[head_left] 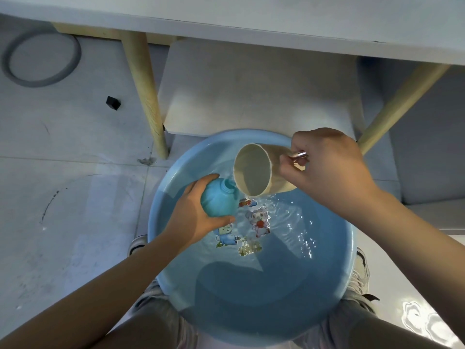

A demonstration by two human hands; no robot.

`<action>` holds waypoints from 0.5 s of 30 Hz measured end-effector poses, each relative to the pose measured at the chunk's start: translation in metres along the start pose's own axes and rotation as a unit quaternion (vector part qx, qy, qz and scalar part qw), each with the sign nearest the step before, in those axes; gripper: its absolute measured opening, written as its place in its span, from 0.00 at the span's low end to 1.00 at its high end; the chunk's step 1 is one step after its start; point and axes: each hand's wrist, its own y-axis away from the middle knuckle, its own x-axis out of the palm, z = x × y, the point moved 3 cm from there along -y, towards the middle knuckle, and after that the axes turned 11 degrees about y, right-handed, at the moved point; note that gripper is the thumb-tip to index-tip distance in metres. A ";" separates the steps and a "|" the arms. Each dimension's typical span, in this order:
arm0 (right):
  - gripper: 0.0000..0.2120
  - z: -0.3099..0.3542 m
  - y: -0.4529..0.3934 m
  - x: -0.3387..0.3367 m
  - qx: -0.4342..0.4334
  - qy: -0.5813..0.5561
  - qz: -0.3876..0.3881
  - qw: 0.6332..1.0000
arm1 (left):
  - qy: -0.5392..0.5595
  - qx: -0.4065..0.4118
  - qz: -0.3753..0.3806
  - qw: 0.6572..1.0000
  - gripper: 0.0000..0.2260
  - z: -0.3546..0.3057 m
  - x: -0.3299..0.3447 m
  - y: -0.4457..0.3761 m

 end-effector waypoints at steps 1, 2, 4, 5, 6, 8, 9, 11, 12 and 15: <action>0.13 0.000 0.000 0.000 -0.001 0.001 -0.002 1.000 | -0.001 0.002 -0.001 1.000 0.38 0.000 0.000 0.000; 0.13 0.001 -0.001 0.000 -0.002 0.001 -0.005 1.000 | -0.001 0.003 -0.002 1.000 0.38 0.000 0.000 -0.001; 0.13 0.002 -0.001 -0.001 -0.008 0.000 -0.012 1.000 | 0.002 -0.002 -0.005 1.000 0.38 0.000 0.000 -0.001; 0.13 0.002 -0.002 -0.002 -0.011 0.001 -0.015 1.000 | 0.004 -0.002 -0.006 1.000 0.38 -0.001 0.000 -0.001; 0.12 0.003 -0.002 -0.002 -0.015 0.002 -0.017 1.000 | 0.004 -0.001 -0.006 1.000 0.38 -0.001 0.001 -0.002; 0.11 0.004 -0.003 -0.003 -0.023 0.006 -0.020 1.000 | 0.001 0.001 -0.006 1.000 0.38 0.000 0.001 -0.002; 0.11 0.005 -0.003 -0.003 -0.025 0.010 -0.021 0.999 | -0.001 0.000 -0.006 1.000 0.38 -0.001 0.001 -0.001; 0.10 0.006 -0.003 -0.003 -0.027 0.018 -0.023 0.999 | -0.003 -0.002 -0.005 1.000 0.38 -0.001 0.001 -0.002; 0.10 0.007 -0.003 -0.003 -0.029 0.021 -0.026 0.999 | -0.003 -0.003 -0.004 1.000 0.38 -0.001 0.001 -0.002; 0.09 0.009 -0.003 -0.003 -0.037 0.029 -0.033 0.998 | 0.002 -0.007 -0.004 1.000 0.38 -0.002 0.001 -0.002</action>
